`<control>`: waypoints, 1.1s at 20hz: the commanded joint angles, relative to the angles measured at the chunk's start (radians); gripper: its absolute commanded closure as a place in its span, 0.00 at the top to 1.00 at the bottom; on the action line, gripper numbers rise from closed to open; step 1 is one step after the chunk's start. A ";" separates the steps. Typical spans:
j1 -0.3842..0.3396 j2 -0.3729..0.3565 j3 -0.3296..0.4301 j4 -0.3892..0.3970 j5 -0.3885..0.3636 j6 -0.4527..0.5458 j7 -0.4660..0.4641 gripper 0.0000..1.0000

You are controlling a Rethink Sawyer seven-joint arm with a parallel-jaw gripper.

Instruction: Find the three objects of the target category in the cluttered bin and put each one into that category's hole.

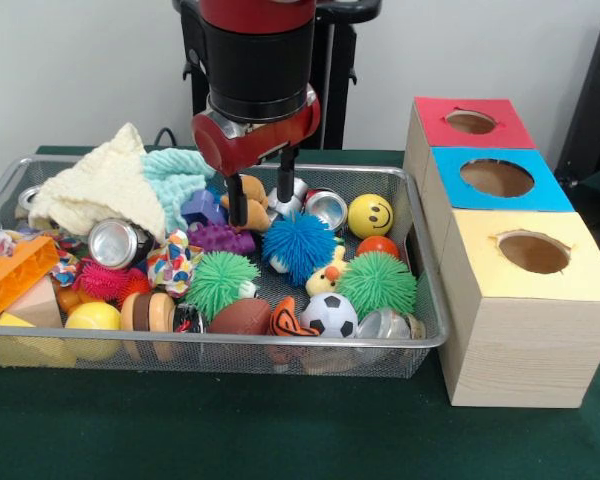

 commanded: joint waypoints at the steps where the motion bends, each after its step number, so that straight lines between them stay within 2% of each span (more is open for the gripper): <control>1: -0.011 0.010 0.135 -0.050 0.059 -0.082 0.058 1.00; 6: 0.000 -0.010 0.144 -0.039 0.089 -0.097 0.124 1.00; 14: 0.063 -0.032 0.103 -0.007 0.112 -0.099 0.250 1.00; 22: 0.066 -0.034 0.102 -0.008 0.115 -0.098 0.261 1.00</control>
